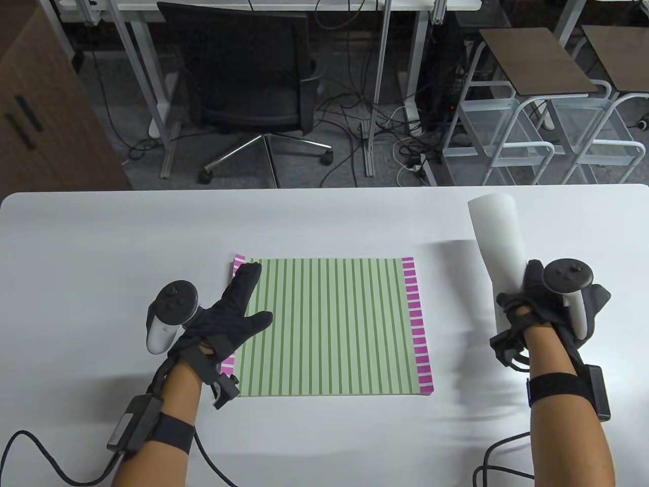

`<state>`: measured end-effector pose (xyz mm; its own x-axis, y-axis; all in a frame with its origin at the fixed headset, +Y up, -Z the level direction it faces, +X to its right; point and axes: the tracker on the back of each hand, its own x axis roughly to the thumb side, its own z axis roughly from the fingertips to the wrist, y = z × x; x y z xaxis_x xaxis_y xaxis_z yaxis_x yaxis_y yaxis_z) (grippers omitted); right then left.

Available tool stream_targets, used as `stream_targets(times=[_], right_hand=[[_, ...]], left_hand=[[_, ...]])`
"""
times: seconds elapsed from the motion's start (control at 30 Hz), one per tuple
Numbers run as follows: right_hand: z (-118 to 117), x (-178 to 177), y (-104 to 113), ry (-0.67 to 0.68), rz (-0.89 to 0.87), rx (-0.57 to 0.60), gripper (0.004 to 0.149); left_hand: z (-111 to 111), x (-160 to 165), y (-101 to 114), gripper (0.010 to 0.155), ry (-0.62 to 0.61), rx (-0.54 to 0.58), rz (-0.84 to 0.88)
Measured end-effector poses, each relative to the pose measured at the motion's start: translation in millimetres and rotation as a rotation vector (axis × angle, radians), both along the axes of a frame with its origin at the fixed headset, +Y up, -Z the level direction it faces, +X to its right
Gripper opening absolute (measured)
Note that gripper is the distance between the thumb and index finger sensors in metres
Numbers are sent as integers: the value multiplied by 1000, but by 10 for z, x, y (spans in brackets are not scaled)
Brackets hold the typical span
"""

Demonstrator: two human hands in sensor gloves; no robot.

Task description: Unroll mouse pads and stack together

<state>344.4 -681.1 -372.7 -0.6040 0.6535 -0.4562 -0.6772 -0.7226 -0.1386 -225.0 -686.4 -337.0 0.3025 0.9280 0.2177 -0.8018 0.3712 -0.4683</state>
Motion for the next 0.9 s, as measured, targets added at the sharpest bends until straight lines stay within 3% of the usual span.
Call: stream_targets(times=[0.37, 0.6, 0.9], right_hand=[[-50, -858, 177, 225, -221, 128, 91], [56, -1371, -56, 342, -500, 163, 92], [150, -1840, -165, 529, -538, 130, 92]], left_hand=[[-19, 59, -55, 98, 2, -21, 1], [-36, 104, -106, 92, 63, -53, 44], [-47, 214, -274, 85, 144, -175, 187]])
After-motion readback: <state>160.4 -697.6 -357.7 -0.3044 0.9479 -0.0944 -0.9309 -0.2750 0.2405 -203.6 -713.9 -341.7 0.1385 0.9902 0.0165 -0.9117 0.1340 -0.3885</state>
